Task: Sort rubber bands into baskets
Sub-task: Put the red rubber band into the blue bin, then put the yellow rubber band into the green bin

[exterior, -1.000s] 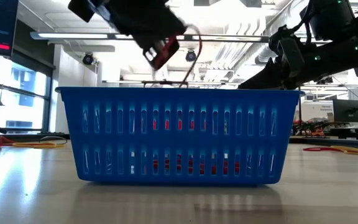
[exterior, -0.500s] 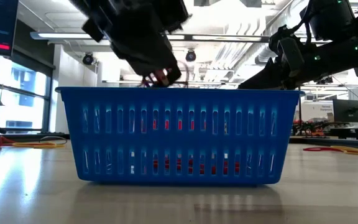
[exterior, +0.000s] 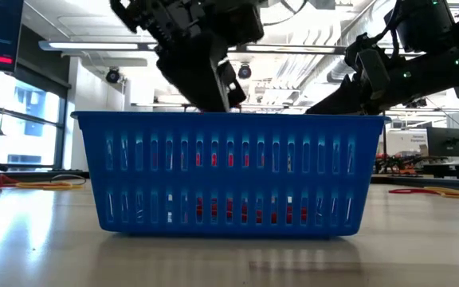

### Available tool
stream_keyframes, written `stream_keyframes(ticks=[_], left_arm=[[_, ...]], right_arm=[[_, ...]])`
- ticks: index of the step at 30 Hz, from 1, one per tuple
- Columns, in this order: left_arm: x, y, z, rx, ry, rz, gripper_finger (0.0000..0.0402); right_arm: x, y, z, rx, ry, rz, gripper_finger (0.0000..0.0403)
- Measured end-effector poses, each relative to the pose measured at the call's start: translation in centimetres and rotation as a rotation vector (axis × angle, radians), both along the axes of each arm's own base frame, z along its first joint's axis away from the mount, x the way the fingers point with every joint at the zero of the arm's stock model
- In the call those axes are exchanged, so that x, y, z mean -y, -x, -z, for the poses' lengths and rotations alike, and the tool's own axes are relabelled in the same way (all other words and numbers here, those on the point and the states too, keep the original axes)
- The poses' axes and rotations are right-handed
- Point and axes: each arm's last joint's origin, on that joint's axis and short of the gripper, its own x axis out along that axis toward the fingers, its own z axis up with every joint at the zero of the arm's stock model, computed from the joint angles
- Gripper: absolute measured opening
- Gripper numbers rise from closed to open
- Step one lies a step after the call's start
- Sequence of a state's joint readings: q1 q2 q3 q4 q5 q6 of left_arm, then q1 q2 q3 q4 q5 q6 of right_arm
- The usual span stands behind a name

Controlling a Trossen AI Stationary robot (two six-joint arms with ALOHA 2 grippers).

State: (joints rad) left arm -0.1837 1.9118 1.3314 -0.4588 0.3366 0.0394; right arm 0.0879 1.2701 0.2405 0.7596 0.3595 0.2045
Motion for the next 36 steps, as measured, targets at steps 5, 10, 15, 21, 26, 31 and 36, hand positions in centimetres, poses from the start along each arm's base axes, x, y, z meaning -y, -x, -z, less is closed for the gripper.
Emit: stream_keyframes(ticks=[5,10,15,21,26,31,36], left_arm=[[0.7,-0.4,0.4,-0.025,0.035,0.042,0.0],[0.8,-0.8,-0.4,0.008,0.031,0.055,0.0],[1.0,-0.8,-0.4,0.016,0.034,0.072,0.0],[1.3,-0.7,-0.5,0.015,0.051,0.081,0.0018],[1.3,-0.7,-0.5,0.013,0.072,0.083,0.0068],[1.2,-0.9,-0.5,0.031,0.044,0.07,0.0118],[1.2,-0.8,-0.8,0.056,-0.051,0.027,0.0115]], right_arm=[[0.0,0.0,0.0,0.0,0.0,0.0,0.0],[0.0,0.0,0.0,0.001,0.0,0.0,0.0],[0.0,0.0,0.0,0.0,0.0,0.0,0.0],[0.0,0.0,0.0,0.0,0.0,0.0,0.0],[0.0,0.0,0.0,0.0,0.0,0.0,0.0],[0.0,0.0,0.0,0.0,0.0,0.0,0.0],[0.0,0.0,0.2,-0.016,0.001,0.0,0.0]])
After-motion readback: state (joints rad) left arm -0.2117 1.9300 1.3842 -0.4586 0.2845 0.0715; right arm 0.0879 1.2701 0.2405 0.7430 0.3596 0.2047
